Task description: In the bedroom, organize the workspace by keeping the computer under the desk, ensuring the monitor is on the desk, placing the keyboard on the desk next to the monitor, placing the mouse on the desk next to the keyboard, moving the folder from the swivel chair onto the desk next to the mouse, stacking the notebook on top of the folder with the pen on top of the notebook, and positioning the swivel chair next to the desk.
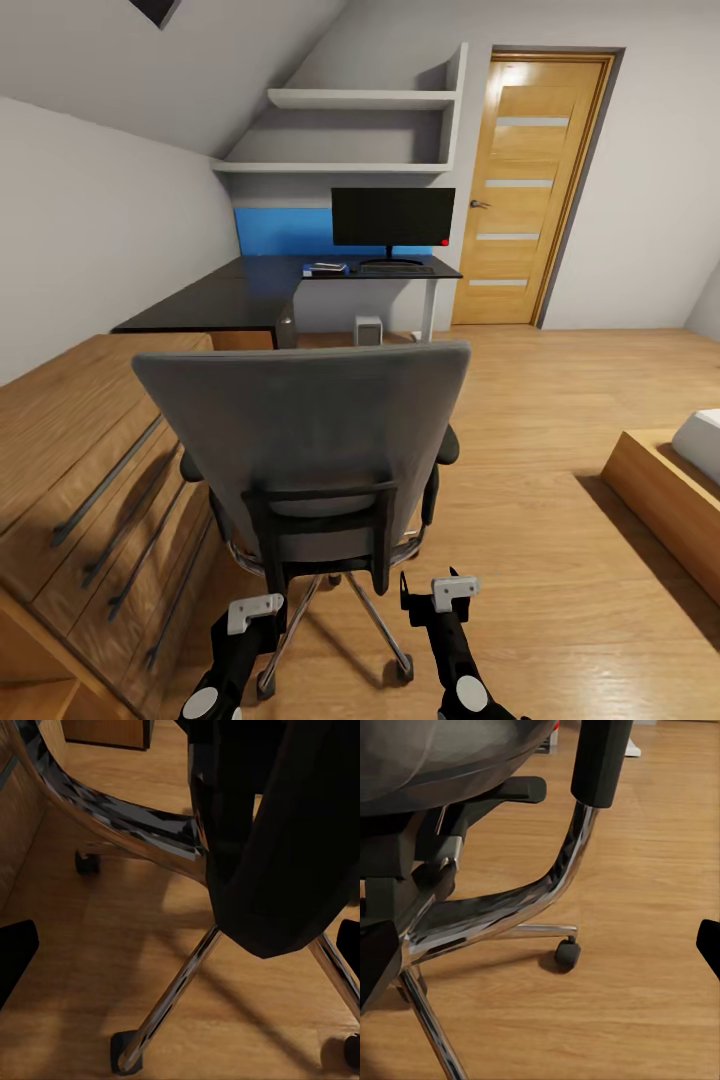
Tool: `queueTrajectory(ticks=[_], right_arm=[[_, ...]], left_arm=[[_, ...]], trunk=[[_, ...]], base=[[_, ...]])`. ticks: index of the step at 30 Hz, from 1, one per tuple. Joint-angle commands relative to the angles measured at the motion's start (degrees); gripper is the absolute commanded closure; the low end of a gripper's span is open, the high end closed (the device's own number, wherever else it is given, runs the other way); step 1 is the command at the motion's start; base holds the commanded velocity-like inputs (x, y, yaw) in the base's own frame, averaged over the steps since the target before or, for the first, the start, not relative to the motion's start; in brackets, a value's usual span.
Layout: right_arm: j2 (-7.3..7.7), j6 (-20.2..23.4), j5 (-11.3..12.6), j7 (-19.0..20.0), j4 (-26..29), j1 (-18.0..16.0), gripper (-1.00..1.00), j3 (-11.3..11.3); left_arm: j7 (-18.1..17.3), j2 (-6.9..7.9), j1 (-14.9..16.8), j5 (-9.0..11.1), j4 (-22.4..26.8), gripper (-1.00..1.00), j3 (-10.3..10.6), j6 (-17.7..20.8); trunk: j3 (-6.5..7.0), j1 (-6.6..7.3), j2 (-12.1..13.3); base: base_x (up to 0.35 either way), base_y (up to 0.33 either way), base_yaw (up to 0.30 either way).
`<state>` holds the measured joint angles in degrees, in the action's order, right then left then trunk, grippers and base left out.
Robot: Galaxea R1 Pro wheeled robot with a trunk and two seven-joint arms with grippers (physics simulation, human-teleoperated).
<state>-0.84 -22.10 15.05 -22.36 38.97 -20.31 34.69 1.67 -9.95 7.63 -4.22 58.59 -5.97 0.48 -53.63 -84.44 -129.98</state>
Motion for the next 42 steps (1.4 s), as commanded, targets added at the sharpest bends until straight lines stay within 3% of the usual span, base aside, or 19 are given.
queueTrajectory(ticks=[1, 14, 30, 36, 42], right_arm=[[0.04, -0.37, 0.60, -0.30, -0.03, -0.08, -1.00, 0.38], [0.04, -0.40, 0.60, -0.30, -0.03, -0.08, -1.00, 0.39], [-0.03, -0.41, 0.60, -0.45, -0.01, -0.08, -1.00, 0.40], [-1.01, -0.29, 0.57, -0.87, 0.04, -0.08, -1.00, 0.46], [-3.25, -0.17, 0.44, -2.69, 0.05, -0.08, -1.00, 0.48]], left_arm=[[0.09, -0.05, 0.02, -0.44, 0.04, -1.00, -0.10, 0.05], [0.09, -0.05, 0.02, -0.47, -0.47, -1.00, -0.02, 0.05], [0.09, -0.05, 0.05, -0.45, -0.60, -1.00, 0.03, 0.05], [0.09, -0.05, 0.03, -0.45, -0.65, -1.00, 0.00, 0.05], [0.09, -0.05, 0.02, -0.44, -1.14, -1.00, 0.01, 0.03]], trunk=[[-0.05, 0.01, -0.02], [-0.05, 0.01, -0.02], [-0.05, 0.01, -0.02], [-0.05, 0.01, -0.02], [-0.05, 0.01, -0.02]], base=[[0.000, 0.005, 0.000], [-0.035, 0.001, 0.000], [-0.293, 0.000, 0.000], [-0.190, 0.000, 0.000], [-0.052, 0.000, 0.000]])
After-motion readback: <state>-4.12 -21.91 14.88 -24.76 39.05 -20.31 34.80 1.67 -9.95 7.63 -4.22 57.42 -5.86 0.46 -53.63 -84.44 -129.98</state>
